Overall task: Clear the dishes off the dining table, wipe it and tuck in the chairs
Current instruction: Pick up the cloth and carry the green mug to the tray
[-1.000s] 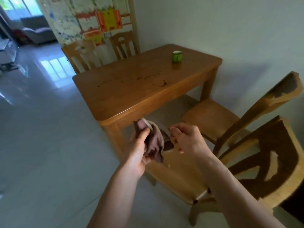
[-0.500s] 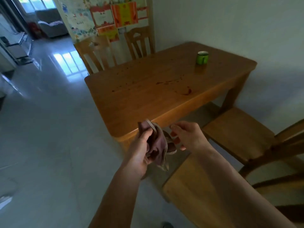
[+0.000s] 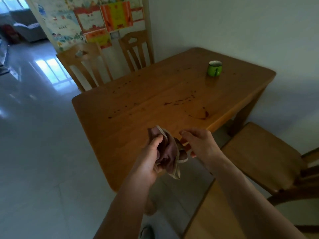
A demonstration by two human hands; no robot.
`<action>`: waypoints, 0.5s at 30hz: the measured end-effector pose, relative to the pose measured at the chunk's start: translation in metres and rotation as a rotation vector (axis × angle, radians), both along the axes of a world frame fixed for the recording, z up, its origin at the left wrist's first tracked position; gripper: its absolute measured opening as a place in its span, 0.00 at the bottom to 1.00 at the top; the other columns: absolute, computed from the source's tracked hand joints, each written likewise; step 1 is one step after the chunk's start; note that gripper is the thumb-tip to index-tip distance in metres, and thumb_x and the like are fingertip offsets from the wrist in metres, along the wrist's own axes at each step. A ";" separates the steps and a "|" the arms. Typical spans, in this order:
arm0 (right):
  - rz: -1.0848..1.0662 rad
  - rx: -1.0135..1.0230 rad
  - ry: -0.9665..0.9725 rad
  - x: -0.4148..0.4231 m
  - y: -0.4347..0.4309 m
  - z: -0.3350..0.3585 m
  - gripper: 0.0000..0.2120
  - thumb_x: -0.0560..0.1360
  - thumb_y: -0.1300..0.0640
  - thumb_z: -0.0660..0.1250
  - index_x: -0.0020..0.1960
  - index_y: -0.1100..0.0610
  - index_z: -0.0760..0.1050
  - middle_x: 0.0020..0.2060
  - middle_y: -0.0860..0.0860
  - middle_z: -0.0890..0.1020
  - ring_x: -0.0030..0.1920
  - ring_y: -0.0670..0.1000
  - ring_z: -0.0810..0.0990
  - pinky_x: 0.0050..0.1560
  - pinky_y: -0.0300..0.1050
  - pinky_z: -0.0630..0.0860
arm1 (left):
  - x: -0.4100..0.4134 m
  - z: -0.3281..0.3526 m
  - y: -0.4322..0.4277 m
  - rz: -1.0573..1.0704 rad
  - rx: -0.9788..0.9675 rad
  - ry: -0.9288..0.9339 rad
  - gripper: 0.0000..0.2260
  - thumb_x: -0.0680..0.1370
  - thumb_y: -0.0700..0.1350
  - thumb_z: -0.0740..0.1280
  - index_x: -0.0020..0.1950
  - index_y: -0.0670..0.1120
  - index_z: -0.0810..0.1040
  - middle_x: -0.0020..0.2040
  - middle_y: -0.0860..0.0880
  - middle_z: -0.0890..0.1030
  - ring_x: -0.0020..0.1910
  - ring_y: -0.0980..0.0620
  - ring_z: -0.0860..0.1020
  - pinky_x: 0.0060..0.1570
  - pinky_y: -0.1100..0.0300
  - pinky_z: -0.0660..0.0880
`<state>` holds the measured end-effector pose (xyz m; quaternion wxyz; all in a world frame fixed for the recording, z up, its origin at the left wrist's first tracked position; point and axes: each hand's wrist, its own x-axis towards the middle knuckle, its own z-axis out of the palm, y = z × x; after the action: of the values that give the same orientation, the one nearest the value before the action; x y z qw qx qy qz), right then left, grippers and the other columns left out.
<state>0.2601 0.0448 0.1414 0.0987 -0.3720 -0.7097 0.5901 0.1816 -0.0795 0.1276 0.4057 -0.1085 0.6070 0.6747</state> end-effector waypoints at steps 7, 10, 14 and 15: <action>-0.176 -0.065 0.019 -0.080 0.034 -0.010 0.08 0.81 0.55 0.62 0.55 0.55 0.79 0.45 0.52 0.81 0.40 0.51 0.80 0.36 0.42 0.72 | -0.106 -0.010 0.031 -0.177 -0.091 0.017 0.14 0.77 0.54 0.68 0.59 0.51 0.75 0.57 0.42 0.79 0.58 0.41 0.78 0.62 0.40 0.74; -0.224 -0.092 0.012 -0.107 0.048 -0.013 0.07 0.81 0.55 0.62 0.54 0.54 0.78 0.46 0.52 0.81 0.41 0.52 0.80 0.37 0.43 0.73 | -0.141 -0.013 0.049 -0.205 -0.102 0.006 0.11 0.77 0.54 0.67 0.55 0.51 0.75 0.53 0.43 0.80 0.55 0.41 0.78 0.61 0.41 0.75; -0.260 -0.080 0.023 -0.135 0.073 -0.018 0.04 0.80 0.56 0.64 0.51 0.53 0.78 0.44 0.53 0.82 0.40 0.52 0.80 0.36 0.43 0.73 | -0.169 -0.017 0.077 -0.239 -0.083 -0.040 0.11 0.78 0.53 0.67 0.56 0.50 0.74 0.51 0.43 0.79 0.50 0.43 0.79 0.58 0.43 0.77; -0.272 -0.079 0.023 -0.140 0.080 -0.018 0.04 0.80 0.56 0.64 0.51 0.53 0.78 0.44 0.53 0.82 0.39 0.52 0.80 0.36 0.43 0.72 | -0.175 -0.017 0.084 -0.253 -0.073 -0.037 0.12 0.78 0.53 0.67 0.59 0.50 0.74 0.51 0.43 0.79 0.51 0.43 0.79 0.57 0.43 0.77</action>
<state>0.1198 0.1248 0.1230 0.1712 -0.4616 -0.6277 0.6030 0.0066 0.0048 0.1103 0.4944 -0.0586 0.6325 0.5934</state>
